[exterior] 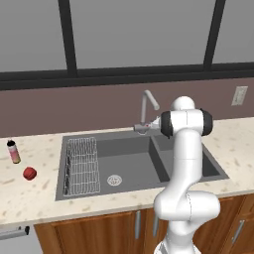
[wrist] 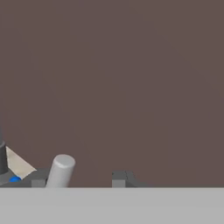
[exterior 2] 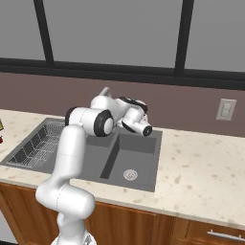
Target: Turn on the sink faucet. Then move the bell pepper from the counter to the sink. Turn off the sink. Move the vegetable from the sink to the pot next to the stove. Finally move the pot to the rear right burner.
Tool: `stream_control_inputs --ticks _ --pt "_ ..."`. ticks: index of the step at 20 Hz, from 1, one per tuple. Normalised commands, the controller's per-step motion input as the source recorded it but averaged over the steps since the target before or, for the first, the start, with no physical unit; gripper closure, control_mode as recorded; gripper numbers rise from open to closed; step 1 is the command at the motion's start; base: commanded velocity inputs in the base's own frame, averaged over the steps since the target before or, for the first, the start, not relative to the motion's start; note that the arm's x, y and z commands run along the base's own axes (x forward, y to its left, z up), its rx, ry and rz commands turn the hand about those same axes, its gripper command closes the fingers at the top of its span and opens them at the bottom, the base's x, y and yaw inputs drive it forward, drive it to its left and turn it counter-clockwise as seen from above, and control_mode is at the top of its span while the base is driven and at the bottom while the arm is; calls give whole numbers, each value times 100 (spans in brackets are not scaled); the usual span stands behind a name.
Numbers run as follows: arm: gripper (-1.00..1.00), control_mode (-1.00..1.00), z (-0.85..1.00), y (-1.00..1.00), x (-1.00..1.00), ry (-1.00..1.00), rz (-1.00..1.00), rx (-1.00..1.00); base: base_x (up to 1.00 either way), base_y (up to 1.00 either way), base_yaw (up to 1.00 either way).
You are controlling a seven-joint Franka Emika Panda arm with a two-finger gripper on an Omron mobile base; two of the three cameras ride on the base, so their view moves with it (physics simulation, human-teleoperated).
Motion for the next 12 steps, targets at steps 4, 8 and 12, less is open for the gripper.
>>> stream_control_inputs --ticks 4,8,12 --pt "100 -100 -60 -95 -7 0 0 4 0 0 0" --pt "100 -100 -63 -98 -15 0 -1 6 0 0 0" --pt "100 -100 -61 -95 -18 1 -3 7 0 0 0"
